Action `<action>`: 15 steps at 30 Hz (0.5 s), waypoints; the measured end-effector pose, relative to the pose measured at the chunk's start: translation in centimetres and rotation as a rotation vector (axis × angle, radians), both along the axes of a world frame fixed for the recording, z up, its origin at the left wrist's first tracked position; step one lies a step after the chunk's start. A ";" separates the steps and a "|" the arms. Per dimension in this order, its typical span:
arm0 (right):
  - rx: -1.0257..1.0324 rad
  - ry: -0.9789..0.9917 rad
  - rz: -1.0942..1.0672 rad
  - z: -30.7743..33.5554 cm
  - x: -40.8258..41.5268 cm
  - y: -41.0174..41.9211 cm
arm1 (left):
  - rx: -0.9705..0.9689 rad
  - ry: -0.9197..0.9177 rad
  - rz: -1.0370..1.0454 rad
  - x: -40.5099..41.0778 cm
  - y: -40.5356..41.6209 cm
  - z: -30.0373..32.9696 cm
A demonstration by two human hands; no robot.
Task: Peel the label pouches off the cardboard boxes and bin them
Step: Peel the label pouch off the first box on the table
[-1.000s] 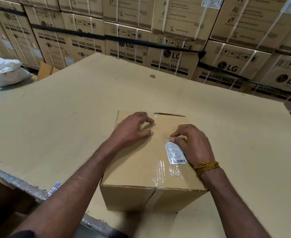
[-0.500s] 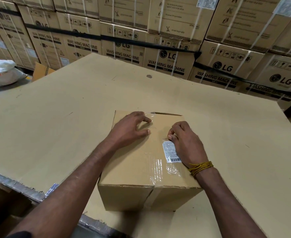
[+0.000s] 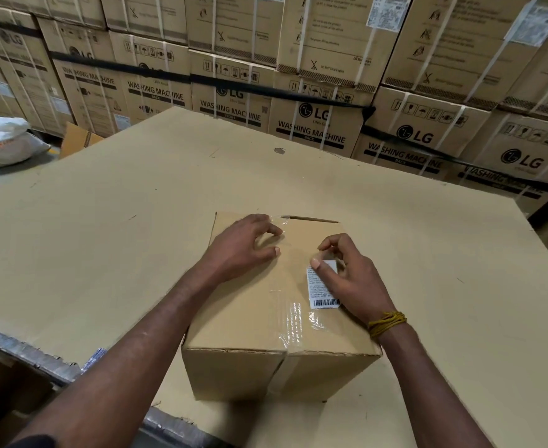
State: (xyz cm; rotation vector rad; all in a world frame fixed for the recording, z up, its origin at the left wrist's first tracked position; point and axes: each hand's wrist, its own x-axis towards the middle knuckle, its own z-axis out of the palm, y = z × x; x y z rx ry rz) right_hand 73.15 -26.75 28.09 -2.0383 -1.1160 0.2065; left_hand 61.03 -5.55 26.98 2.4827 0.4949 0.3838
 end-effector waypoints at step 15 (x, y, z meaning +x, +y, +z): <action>0.089 0.447 -0.013 -0.6 -1.7 -3.4 | -0.016 -0.007 0.007 0.0 0.0 -0.3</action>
